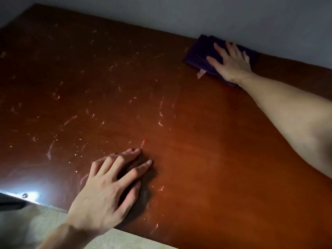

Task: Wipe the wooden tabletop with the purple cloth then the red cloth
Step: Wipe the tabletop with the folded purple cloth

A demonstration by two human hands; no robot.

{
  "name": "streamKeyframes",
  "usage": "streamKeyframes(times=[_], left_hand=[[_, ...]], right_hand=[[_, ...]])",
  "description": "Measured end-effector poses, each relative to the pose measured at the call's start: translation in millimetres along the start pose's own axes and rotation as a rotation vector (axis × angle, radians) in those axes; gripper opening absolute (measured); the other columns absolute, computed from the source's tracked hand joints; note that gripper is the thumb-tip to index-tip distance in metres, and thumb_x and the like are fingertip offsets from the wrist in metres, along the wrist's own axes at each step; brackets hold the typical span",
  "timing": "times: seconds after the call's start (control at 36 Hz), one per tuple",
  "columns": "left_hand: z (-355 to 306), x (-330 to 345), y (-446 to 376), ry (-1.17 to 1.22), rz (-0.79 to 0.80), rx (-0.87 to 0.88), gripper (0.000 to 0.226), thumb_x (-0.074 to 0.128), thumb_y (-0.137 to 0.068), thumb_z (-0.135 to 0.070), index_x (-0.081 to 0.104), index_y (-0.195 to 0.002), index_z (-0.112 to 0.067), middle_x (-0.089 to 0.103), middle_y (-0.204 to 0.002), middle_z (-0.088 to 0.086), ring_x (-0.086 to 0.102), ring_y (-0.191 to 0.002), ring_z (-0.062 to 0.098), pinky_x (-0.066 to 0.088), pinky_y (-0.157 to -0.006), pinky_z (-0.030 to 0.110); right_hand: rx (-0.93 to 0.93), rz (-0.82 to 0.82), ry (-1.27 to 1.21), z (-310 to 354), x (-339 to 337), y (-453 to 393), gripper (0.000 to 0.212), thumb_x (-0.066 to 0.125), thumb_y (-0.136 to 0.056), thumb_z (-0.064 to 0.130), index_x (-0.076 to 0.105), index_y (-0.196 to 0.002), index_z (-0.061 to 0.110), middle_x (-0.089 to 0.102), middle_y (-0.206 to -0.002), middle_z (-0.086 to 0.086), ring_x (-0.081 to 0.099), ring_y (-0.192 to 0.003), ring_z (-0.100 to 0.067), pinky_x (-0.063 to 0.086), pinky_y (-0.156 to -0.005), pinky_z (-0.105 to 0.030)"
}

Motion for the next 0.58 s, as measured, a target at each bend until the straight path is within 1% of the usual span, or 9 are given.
streamKeyframes(times=[0.19,0.25,0.31,0.33,0.39,0.42,0.47,0.5,0.58], left_hand=[[2,-1,2,-0.002,0.02,0.03,0.05,0.028,-0.102,-0.043,0.041,-0.15,-0.037,0.041,-0.153,-0.005,0.04,-0.136,0.016,0.029,-0.106,0.039],[2,-1,3,0.002,0.003,0.034,0.05,0.026,-0.103,-0.043,0.041,-0.15,-0.036,0.041,-0.151,-0.005,0.043,-0.132,0.017,0.03,-0.105,0.041],[4,1,4,0.003,-0.043,0.045,0.049,0.027,-0.103,-0.042,0.044,-0.147,-0.029,0.044,-0.145,-0.005,0.046,-0.124,0.016,0.03,-0.104,0.038],[4,1,4,0.004,-0.08,0.048,0.047,0.028,-0.103,-0.041,0.047,-0.142,-0.024,0.047,-0.138,-0.004,0.047,-0.118,0.016,0.03,-0.102,0.036],[3,2,5,0.002,-0.178,0.044,0.036,0.033,-0.101,-0.039,0.053,-0.122,-0.017,0.05,-0.118,0.001,0.047,-0.102,0.02,0.032,-0.093,0.037],[2,1,6,0.0,-0.22,0.038,0.031,0.035,-0.101,-0.038,0.052,-0.112,-0.015,0.049,-0.11,0.004,0.046,-0.096,0.023,0.033,-0.089,0.038],[1,2,7,-0.011,-0.276,0.041,0.024,0.039,-0.099,-0.036,0.047,-0.103,-0.015,0.048,-0.103,0.008,0.044,-0.09,0.026,0.034,-0.083,0.041],[0,2,7,-0.013,-0.293,0.045,0.022,0.04,-0.099,-0.035,0.046,-0.101,-0.015,0.048,-0.101,0.009,0.044,-0.089,0.027,0.034,-0.081,0.042],[0,-2,9,0.019,-0.372,0.034,0.017,0.044,-0.097,-0.033,0.042,-0.096,-0.016,0.048,-0.098,0.01,0.041,-0.087,0.027,0.032,-0.076,0.042]], right_hand=[[0.11,-0.022,0.014,29,16,47,0.081,0.016,-0.094,0.081,0.004,-0.163,0.041,-0.004,-0.173,-0.006,-0.007,-0.159,-0.027,-0.003,-0.126,-0.053],[0.124,-0.041,0.013,40,22,71,0.079,0.02,-0.095,0.079,0.006,-0.163,0.041,-0.003,-0.173,-0.007,-0.006,-0.159,-0.027,-0.002,-0.126,-0.054],[0.126,-0.056,0.015,55,30,101,0.078,0.022,-0.095,0.079,0.007,-0.162,0.042,-0.002,-0.173,-0.007,-0.005,-0.159,-0.028,-0.001,-0.125,-0.055],[0.121,-0.061,0.018,64,35,117,0.077,0.022,-0.095,0.079,0.007,-0.162,0.043,-0.002,-0.173,-0.007,-0.004,-0.159,-0.029,-0.001,-0.125,-0.056],[0.107,-0.072,0.026,83,44,154,0.077,0.024,-0.095,0.079,0.006,-0.162,0.044,-0.005,-0.173,-0.004,-0.004,-0.159,-0.03,0.001,-0.125,-0.058],[0.096,-0.079,0.029,93,48,174,0.078,0.026,-0.095,0.078,0.006,-0.162,0.044,-0.006,-0.173,-0.002,-0.003,-0.159,-0.031,0.002,-0.125,-0.059],[0.08,-0.088,0.044,116,56,214,0.078,0.028,-0.095,0.077,0.006,-0.162,0.044,-0.008,-0.173,0.001,-0.002,-0.159,-0.033,0.004,-0.124,-0.061],[0.078,-0.09,0.053,128,60,233,0.079,0.026,-0.094,0.078,0.006,-0.162,0.044,-0.006,-0.173,0.002,-0.001,-0.159,-0.034,0.004,-0.124,-0.062],[0.071,-0.078,0.024,162,68,287,0.085,0.007,-0.084,0.08,0.004,-0.161,0.045,-0.001,-0.173,0.006,-0.002,-0.159,-0.033,0.003,-0.124,-0.062]])
Point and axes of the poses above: each hand's wrist, its own y-axis away from the middle knuckle, its own x-axis out of the palm, z = x × y, the point moved 1 cm from there along -y, towards the middle knuckle
